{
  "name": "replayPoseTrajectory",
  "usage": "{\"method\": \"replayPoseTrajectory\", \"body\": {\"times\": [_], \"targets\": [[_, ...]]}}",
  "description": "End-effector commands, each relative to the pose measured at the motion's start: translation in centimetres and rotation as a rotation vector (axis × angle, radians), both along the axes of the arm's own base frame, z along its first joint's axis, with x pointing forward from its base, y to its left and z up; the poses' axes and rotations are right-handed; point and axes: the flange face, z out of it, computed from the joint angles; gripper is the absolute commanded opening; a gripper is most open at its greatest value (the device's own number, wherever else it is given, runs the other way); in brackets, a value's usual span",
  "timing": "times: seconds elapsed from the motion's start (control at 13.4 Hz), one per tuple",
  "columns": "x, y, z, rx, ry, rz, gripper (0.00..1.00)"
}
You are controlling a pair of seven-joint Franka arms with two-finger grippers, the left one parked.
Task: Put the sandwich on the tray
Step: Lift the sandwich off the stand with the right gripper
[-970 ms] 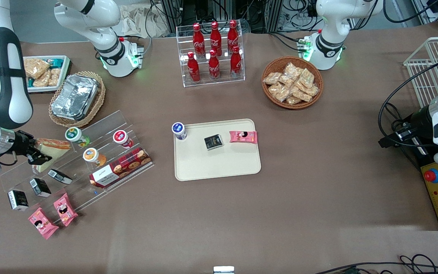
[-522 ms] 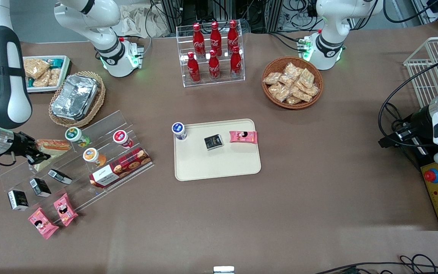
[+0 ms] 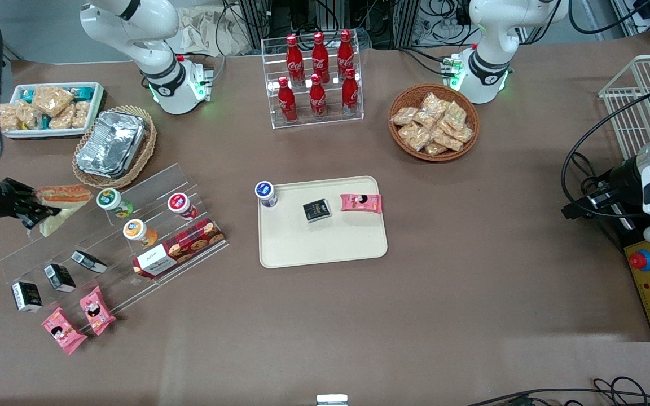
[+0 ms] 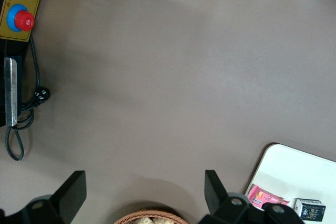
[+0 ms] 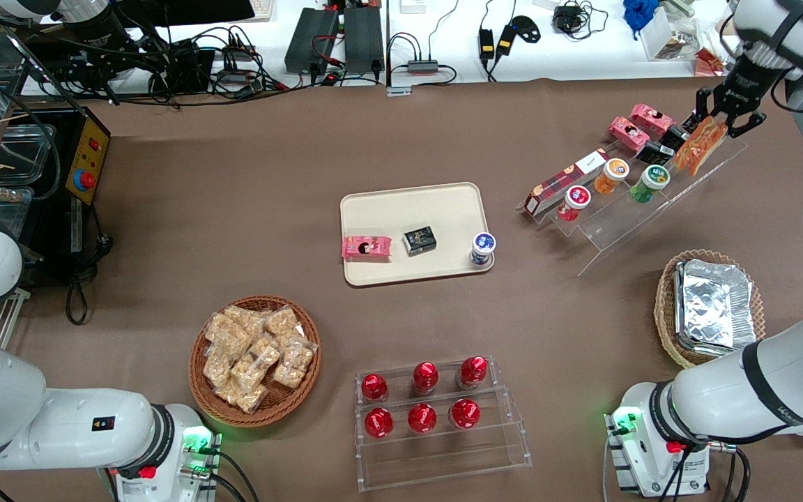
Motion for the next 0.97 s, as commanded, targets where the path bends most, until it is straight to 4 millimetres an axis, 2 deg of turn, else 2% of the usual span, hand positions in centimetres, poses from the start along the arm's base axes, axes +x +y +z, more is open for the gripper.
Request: {"method": "replayPoseTrajectory", "body": {"times": [0.0,0.07,0.15,0.52,0.75,0.9], "targets": [[0.7,2.1,4.1,0.059,0.002,0.015,0.00],[1.0,3.2,4.8,0.080,-0.004,-0.001,0.00],[1.4,5.5,4.9,0.088,0.003,-0.023,0.00],[4.1,20.6,3.1,0.056,0.010,-0.199,0.00],[5.4,30.2,-0.3,0.037,-0.013,-0.309,0.00],[5.6,36.9,-3.7,0.023,-0.043,-0.367,0.00]]}}
